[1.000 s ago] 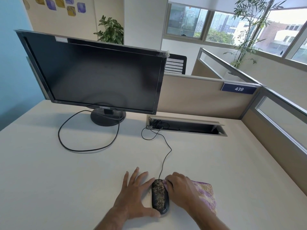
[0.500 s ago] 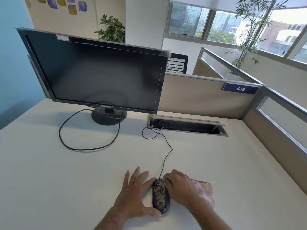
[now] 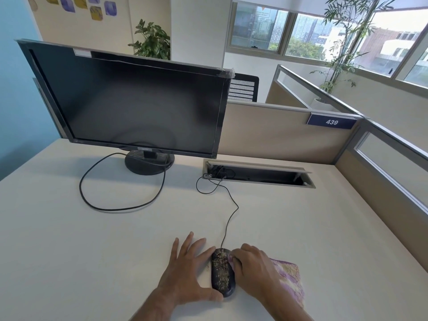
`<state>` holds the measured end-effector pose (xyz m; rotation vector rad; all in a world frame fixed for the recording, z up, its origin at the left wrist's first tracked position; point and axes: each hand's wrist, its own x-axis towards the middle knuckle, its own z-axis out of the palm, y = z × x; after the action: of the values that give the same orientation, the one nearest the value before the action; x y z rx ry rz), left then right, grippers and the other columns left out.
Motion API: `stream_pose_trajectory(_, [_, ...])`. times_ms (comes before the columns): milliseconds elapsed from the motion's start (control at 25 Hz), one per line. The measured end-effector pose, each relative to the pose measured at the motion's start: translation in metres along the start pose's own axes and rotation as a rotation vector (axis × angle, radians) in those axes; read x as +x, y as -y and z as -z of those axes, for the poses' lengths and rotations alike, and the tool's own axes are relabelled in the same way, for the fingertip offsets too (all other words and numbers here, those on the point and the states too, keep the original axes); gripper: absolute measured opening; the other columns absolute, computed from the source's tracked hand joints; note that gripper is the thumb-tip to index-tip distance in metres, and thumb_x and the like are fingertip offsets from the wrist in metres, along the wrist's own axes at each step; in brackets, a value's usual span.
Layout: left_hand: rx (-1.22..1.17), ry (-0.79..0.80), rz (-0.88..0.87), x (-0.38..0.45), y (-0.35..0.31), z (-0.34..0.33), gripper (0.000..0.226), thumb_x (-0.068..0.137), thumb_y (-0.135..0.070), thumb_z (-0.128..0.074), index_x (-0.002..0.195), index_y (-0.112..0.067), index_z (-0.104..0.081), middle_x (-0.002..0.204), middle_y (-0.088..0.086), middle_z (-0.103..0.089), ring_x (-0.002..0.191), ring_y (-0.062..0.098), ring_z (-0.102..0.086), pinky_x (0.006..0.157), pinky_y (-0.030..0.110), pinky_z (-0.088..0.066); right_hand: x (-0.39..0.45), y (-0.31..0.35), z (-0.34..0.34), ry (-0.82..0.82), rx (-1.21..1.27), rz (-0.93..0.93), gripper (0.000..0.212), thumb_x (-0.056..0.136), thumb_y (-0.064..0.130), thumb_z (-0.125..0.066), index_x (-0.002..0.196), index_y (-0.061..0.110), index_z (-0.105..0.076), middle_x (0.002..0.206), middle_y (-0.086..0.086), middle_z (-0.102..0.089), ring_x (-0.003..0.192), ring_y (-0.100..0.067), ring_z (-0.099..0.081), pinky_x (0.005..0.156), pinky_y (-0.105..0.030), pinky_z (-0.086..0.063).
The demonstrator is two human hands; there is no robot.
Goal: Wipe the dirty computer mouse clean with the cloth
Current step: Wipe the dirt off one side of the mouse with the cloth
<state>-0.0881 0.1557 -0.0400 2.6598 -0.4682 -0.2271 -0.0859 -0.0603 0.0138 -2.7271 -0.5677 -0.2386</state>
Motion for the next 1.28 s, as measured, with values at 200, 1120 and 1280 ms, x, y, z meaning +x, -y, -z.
stream_pose_trajectory(200, [0.011, -0.018, 0.000, 0.000, 0.000, -0.003, 0.129, 0.045, -0.106, -0.049, 0.155, -0.046, -0.017, 0.166, -0.013, -0.007, 0.145, 0.009, 0.034, 0.119, 0.055, 0.018, -0.016, 0.005, 0.002, -0.066, 0.016, -0.001, 0.014, 0.092, 0.022, -0.059, 0.085, 0.019, -0.070, 0.072, 0.001, -0.061, 0.062, -0.022, -0.057, 0.057, -0.035, -0.049])
stream_pose_trajectory(1120, [0.021, -0.040, 0.010, -0.002, -0.003, 0.001, 0.129, 0.044, -0.104, -0.052, 0.155, -0.045, -0.021, 0.166, -0.013, -0.011, 0.148, 0.010, 0.027, 0.120, 0.053, 0.017, -0.068, -0.002, -0.029, -0.239, 0.069, 0.130, 0.015, 0.080, 0.014, -0.077, 0.090, 0.025, -0.072, 0.072, 0.008, -0.060, 0.063, -0.015, -0.054, 0.057, -0.033, -0.047])
stream_pose_trajectory(1280, [0.020, -0.039, 0.009, -0.001, -0.003, 0.000, 0.131, 0.043, -0.105, -0.051, 0.155, -0.044, -0.021, 0.166, -0.012, -0.011, 0.148, 0.010, 0.027, 0.120, 0.053, 0.018, -0.066, -0.016, -0.027, -0.322, 0.023, 0.067, 0.009, 0.086, 0.019, -0.068, 0.092, 0.020, -0.075, 0.075, 0.005, -0.064, 0.064, -0.019, -0.058, 0.057, -0.037, -0.050])
